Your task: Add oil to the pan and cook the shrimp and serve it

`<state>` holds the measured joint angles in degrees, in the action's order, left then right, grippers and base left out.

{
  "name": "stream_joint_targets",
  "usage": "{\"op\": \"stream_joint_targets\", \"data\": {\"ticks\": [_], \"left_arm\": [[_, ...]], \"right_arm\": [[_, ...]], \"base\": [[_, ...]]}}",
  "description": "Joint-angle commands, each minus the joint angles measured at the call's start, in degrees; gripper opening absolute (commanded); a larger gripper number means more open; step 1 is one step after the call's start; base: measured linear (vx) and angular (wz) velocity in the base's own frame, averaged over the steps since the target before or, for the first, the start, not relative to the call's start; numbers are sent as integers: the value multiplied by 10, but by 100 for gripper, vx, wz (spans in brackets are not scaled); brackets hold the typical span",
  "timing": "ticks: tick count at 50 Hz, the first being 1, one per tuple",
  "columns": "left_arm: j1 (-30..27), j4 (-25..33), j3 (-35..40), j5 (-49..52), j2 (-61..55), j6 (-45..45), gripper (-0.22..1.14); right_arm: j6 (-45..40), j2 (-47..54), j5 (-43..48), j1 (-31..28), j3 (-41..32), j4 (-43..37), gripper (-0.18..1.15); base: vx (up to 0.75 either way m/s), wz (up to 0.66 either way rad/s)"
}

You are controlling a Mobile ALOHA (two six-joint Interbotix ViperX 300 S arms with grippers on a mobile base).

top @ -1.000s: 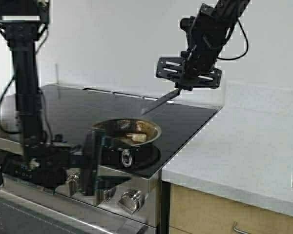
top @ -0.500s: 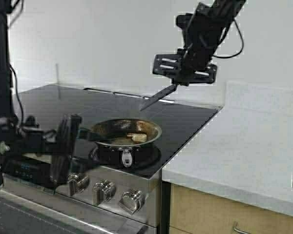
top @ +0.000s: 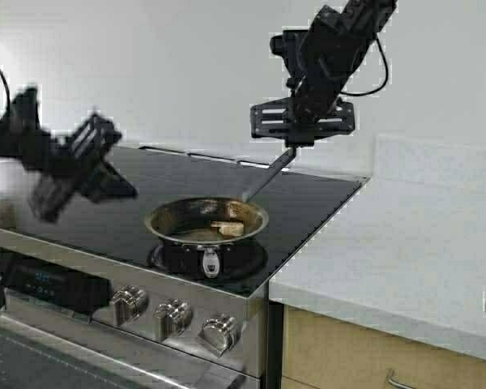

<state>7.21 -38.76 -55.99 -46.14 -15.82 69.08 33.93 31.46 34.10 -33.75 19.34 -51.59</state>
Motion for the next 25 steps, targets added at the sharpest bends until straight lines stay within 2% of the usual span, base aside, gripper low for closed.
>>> {"op": "stream_joint_targets", "data": {"ticks": [1, 13, 18, 25], "left_arm": [[-1, -7, 1, 91, 106, -11, 5], [-1, -53, 7, 198, 193, -7, 5], [-1, -61, 7, 238, 209, -4, 5], [-1, -63, 9, 260, 218, -4, 5]], "right_arm": [[0, -60, 4, -2, 11, -9, 7], [-1, -170, -19, 27, 74, -41, 7], [0, -231, -58, 62, 116, -65, 7], [1, -321, -142, 142, 162, -79, 7]], "base": [[0, 0], [0, 0], [0, 0], [0, 0]]}}
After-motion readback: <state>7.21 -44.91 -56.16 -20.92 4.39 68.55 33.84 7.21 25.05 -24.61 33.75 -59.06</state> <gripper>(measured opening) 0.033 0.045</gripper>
